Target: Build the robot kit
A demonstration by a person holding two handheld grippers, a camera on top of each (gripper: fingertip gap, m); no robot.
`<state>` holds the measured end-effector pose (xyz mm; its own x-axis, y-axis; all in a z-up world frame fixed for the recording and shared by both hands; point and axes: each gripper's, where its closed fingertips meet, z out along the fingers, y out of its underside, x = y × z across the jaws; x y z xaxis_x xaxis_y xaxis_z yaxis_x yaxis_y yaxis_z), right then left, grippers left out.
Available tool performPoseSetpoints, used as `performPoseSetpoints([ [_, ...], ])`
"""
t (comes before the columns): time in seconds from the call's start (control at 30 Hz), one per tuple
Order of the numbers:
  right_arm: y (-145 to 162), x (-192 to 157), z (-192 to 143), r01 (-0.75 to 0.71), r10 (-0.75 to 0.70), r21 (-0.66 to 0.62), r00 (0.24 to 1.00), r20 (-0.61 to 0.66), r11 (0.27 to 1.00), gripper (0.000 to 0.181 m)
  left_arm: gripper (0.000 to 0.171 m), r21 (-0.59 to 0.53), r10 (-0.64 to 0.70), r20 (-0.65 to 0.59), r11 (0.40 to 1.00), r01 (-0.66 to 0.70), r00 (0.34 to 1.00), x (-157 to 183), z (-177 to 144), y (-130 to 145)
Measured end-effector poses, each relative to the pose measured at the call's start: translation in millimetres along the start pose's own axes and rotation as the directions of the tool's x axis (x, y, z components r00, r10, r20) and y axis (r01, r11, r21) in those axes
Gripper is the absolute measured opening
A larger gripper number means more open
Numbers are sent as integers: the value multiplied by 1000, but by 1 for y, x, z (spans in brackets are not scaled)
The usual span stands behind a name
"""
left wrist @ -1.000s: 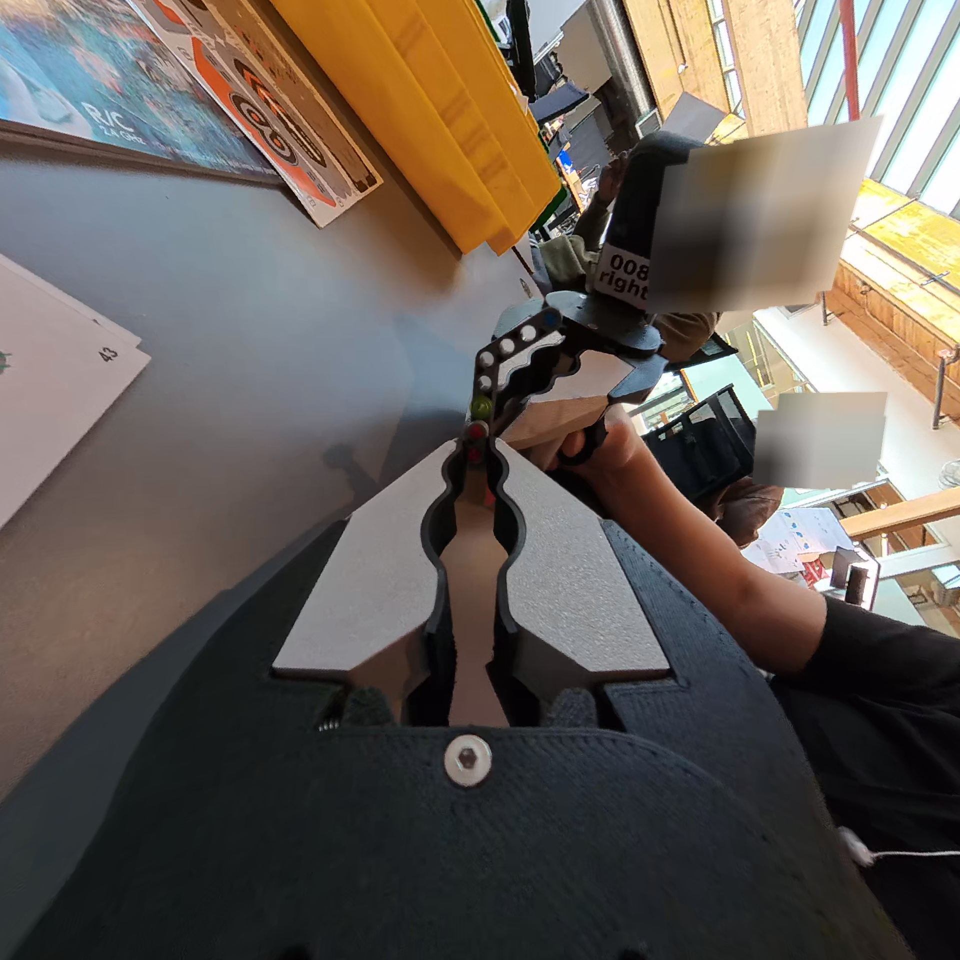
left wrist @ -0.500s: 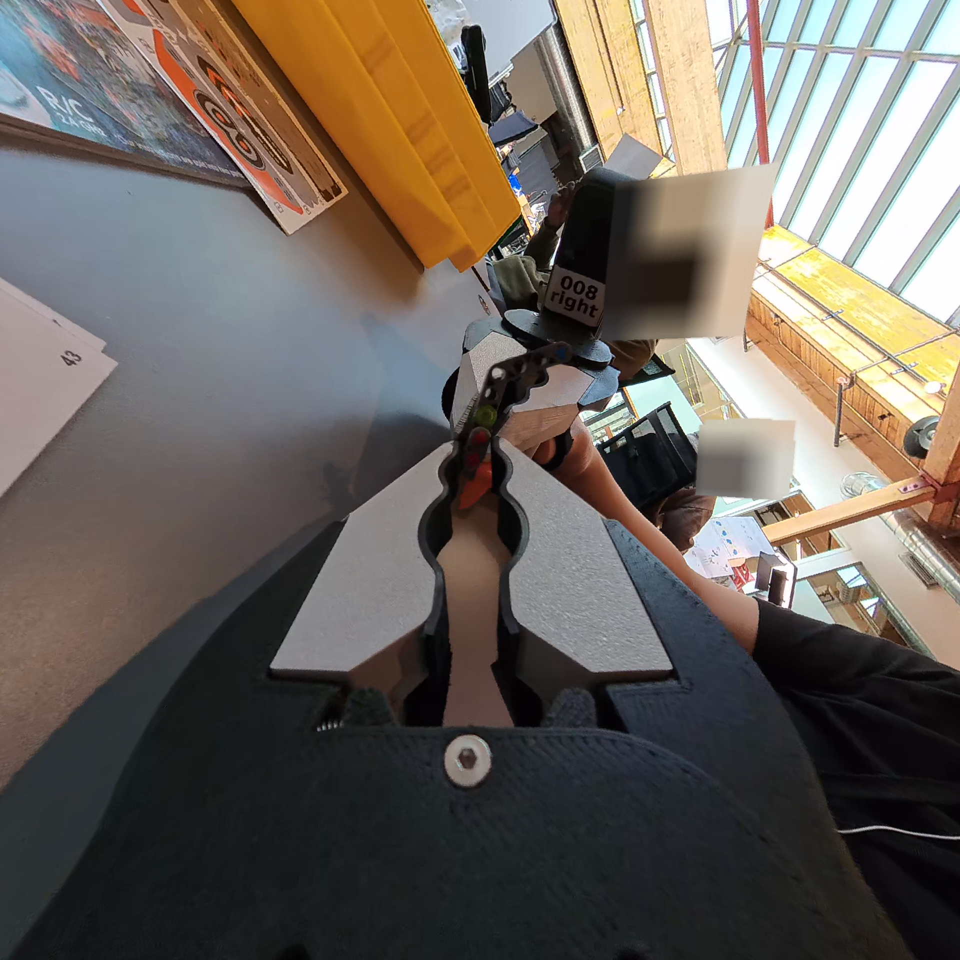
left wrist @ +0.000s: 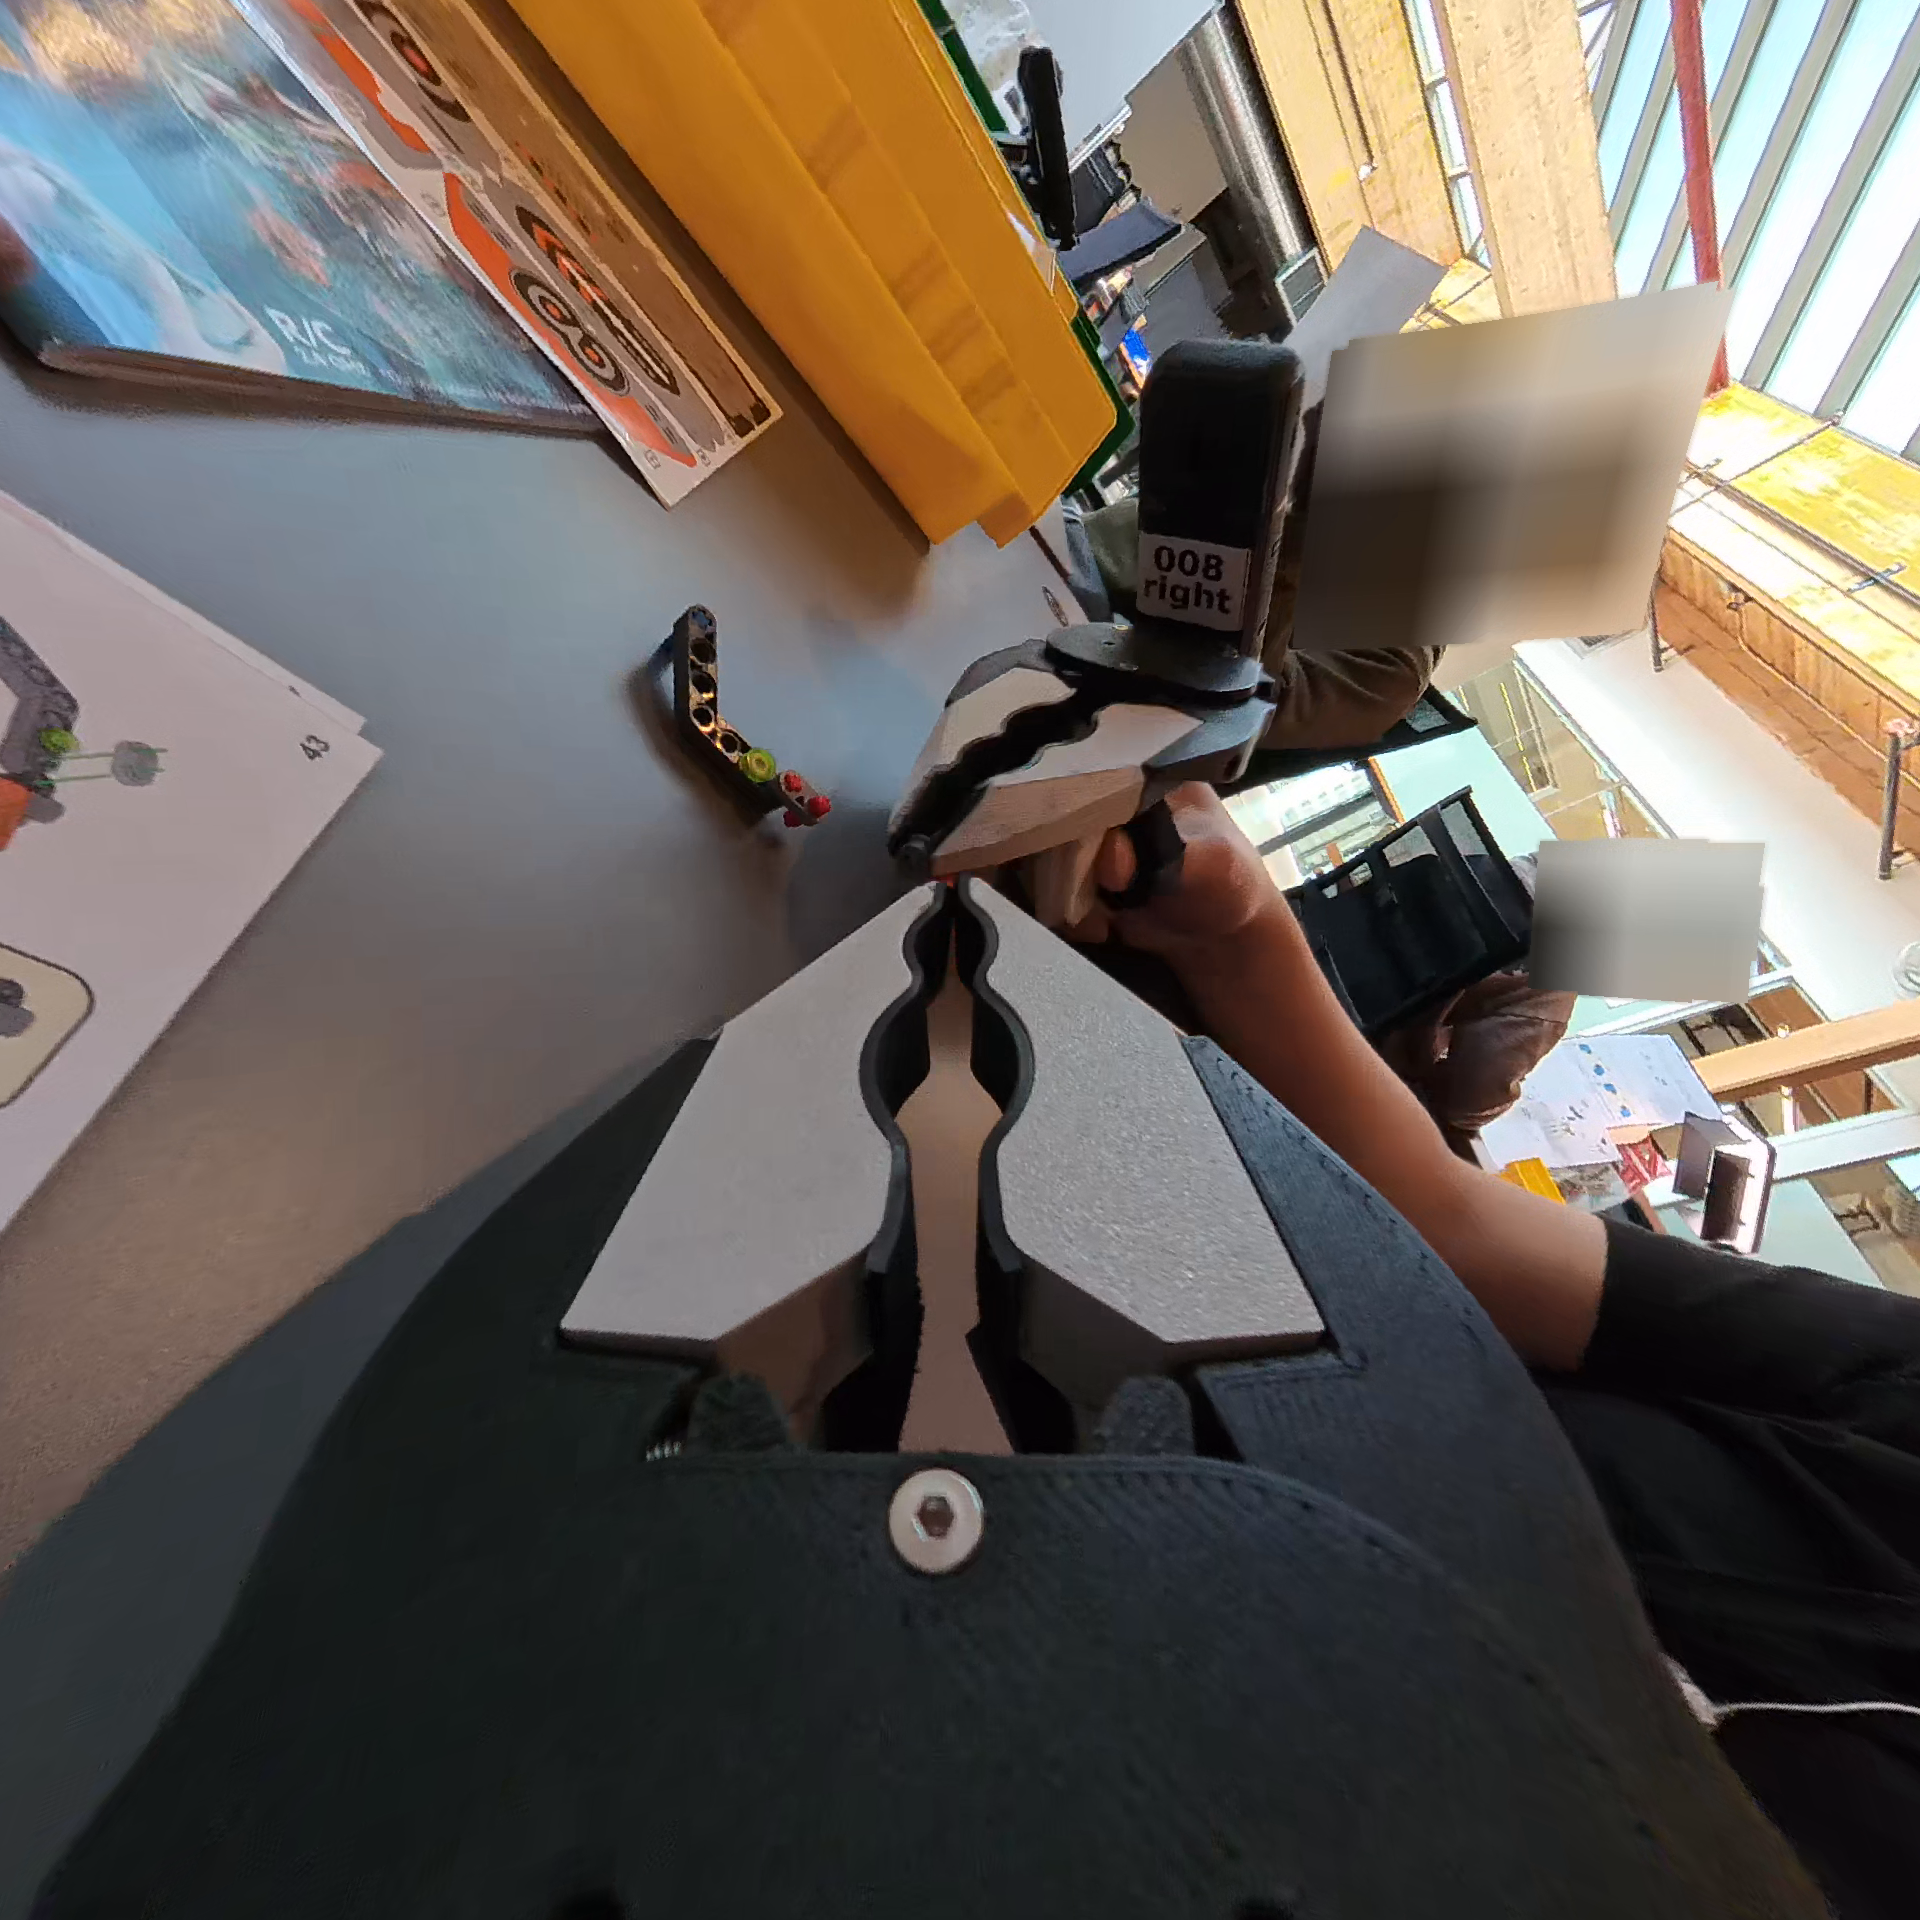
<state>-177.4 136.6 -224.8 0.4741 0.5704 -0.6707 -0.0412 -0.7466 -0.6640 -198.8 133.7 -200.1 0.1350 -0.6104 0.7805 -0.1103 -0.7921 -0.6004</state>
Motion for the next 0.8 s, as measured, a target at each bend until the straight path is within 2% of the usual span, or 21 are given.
performPoseSetpoints([
  [0.13,11,6,2,109,-117,-88,989,-91,990,8,0,-15,23,28,1000,-23,999,1,-3,-1],
  [0.17,11,6,0,134,-143,-95,985,-99,986,13,0,-18,22,30,1000,-22,999,1,-3,0],
  [0.23,3,8,-9,186,-191,-50,973,-128,981,18,0,-22,10,23,1000,-10,1000,1,-2,0],
  [0.33,-17,27,-26,224,-207,37,942,-263,974,21,0,-18,-11,23,1000,11,1000,-1,-2,-1],
  [0.4,-12,28,-20,270,-264,-21,920,-289,963,28,0,-14,-23,23,1000,23,999,-2,-2,-2],
  [0.5,-10,34,-8,400,-425,-146,825,-373,905,31,0,-3,-41,18,999,41,999,-2,-2,-4],
  [0.6,-2,40,5,388,-456,-243,798,-394,889,33,0,13,-60,19,998,60,998,-4,-3,-5],
  [0.67,-4,42,7,434,-513,-274,745,-426,858,11,0,33,-82,4,996,82,997,-4,-3,-7],
  [0.73,-6,39,7,495,-589,-320,679,-437,808,8,0,57,-125,-29,990,126,992,-2,-2,-10],
  [0.8,-16,20,5,640,-706,-315,560,-433,701,7,2,90,-163,-70,981,169,984,0,-3,-14],
])
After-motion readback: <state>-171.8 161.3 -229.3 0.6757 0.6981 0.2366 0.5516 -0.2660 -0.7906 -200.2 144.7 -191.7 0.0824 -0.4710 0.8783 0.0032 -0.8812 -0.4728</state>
